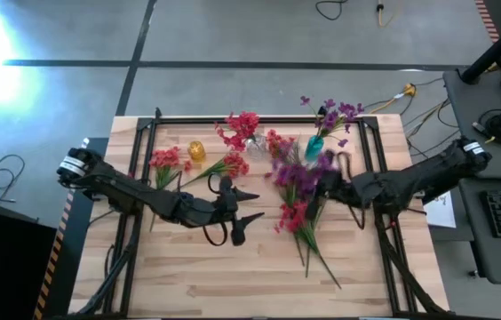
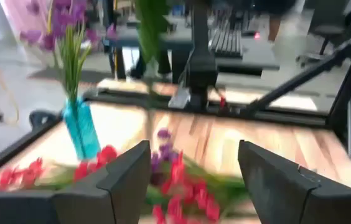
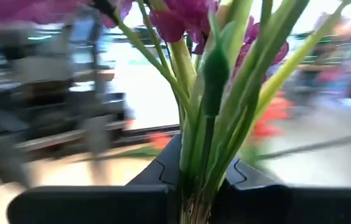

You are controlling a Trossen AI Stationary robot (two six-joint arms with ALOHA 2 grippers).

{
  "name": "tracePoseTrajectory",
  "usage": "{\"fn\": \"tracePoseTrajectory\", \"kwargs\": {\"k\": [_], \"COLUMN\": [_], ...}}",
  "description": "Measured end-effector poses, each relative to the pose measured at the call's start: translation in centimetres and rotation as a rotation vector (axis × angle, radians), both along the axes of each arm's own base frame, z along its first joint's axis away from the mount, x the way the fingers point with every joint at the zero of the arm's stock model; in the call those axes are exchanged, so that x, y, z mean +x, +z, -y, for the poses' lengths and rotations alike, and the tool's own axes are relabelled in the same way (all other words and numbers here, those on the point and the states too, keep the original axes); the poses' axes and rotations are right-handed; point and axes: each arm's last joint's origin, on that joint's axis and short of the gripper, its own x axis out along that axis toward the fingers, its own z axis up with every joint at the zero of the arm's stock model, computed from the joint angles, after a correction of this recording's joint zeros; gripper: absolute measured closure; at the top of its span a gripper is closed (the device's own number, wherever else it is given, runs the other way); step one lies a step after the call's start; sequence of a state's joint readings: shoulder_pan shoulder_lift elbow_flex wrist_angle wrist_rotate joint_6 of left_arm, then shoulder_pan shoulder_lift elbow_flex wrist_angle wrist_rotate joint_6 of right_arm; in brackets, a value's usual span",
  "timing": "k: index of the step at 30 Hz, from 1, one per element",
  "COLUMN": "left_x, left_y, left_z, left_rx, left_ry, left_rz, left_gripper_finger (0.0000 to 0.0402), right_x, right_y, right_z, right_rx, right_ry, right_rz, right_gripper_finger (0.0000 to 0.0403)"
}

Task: Sort flowers into vase by color
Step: Put the purple flowers into the blue vase

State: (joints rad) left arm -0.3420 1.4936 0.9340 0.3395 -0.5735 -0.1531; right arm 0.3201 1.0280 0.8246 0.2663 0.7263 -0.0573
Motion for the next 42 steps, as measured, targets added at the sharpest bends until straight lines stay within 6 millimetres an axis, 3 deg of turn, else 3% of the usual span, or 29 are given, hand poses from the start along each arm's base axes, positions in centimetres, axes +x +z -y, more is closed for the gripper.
{"fn": "tracePoseTrajectory", "kwargs": {"k": [3, 8, 14, 21, 42], "left_x": [-0.9, -2.6, -4.5, -6.0, -6.2], "left_y": [0.2, 0.9, 2.3, 3.0, 2.2], "left_z": [-0.3, -0.9, -1.6, -2.3, -2.5], "left_rx": [-0.016, -0.065, -0.093, -0.054, -0.017], "left_ry": [0.006, 0.027, 0.040, 0.111, 0.193], "left_rz": [-0.060, -0.131, -0.150, -0.181, -0.232], "left_gripper_finger": [0.0173, 0.0173, 0.0173, 0.0173, 0.0173], "right_x": [-1.3, -2.6, -2.6, -3.3, -3.5], "right_y": [1.1, 2.5, 2.5, 2.5, 2.0], "right_z": [1.1, 3.3, 6.5, 8.8, 10.3], "right_rx": [-0.055, -0.052, -0.060, -0.005, -0.012], "right_ry": [-0.159, -0.264, -0.412, -0.522, -0.591], "right_rz": [0.004, 0.057, 0.047, 0.011, -0.090], "right_gripper_finger": [0.0374, 0.0374, 0.0374, 0.0374, 0.0375]}}
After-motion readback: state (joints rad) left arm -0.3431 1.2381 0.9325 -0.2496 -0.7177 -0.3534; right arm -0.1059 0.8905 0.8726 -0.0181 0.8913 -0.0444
